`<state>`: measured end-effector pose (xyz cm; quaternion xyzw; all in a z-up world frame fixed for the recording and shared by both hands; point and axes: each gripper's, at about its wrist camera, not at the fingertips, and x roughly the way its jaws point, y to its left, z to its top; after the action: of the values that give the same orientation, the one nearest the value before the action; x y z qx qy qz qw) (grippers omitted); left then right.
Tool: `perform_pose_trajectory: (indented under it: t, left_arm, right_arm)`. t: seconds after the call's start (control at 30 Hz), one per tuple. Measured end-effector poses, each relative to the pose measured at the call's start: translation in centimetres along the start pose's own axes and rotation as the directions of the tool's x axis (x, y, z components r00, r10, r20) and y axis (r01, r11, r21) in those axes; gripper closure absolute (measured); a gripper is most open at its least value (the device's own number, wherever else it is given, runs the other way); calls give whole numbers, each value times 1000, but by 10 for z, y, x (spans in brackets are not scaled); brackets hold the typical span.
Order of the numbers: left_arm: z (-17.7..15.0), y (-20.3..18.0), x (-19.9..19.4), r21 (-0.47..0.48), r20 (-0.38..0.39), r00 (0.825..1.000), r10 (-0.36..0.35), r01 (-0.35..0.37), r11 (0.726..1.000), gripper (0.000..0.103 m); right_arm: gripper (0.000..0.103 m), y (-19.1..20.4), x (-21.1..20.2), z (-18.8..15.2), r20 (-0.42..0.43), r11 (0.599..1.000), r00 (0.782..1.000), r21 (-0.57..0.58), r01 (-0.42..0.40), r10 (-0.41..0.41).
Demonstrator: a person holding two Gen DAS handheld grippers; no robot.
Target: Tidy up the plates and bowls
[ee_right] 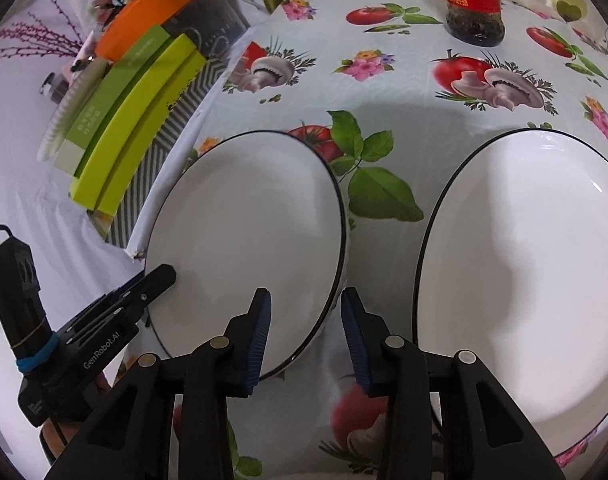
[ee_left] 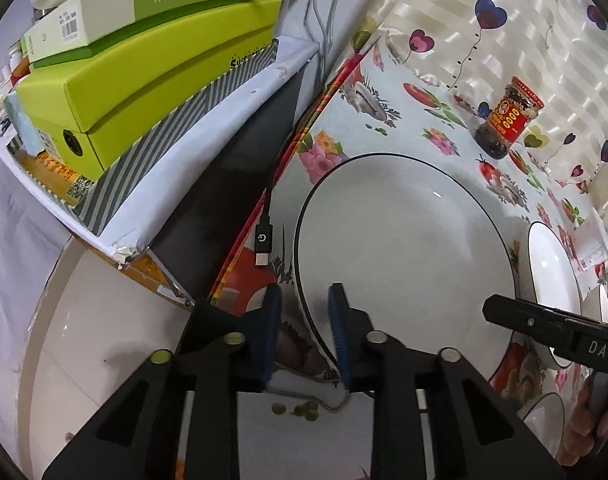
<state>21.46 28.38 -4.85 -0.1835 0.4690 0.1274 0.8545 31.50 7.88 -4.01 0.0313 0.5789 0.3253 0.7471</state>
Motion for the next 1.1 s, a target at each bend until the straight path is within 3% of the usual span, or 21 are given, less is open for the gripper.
perform_pose_trajectory:
  t: [0.07, 0.17, 0.73, 1.1]
  left_arm:
    - [2, 1, 1, -3, 1, 1000, -19, 19, 1000, 87]
    - [4, -1, 2, 3, 8, 1000, -8, 8, 1000, 87]
    - [0, -5, -30, 25, 49, 999, -18, 16, 1000, 88]
    - [-34, -34, -79, 70, 74, 996, -50, 45, 997, 88]
  right_arm:
    - [75, 0, 1, 2, 3, 1000, 1000, -1, 9, -9]
    - [88, -2, 2, 3, 13, 999, 999, -7, 47, -47]
    - [89, 10, -20, -6, 39, 998, 998, -40, 55, -54]
    - [89, 6, -66, -54, 48, 997, 997, -45, 69, -67]
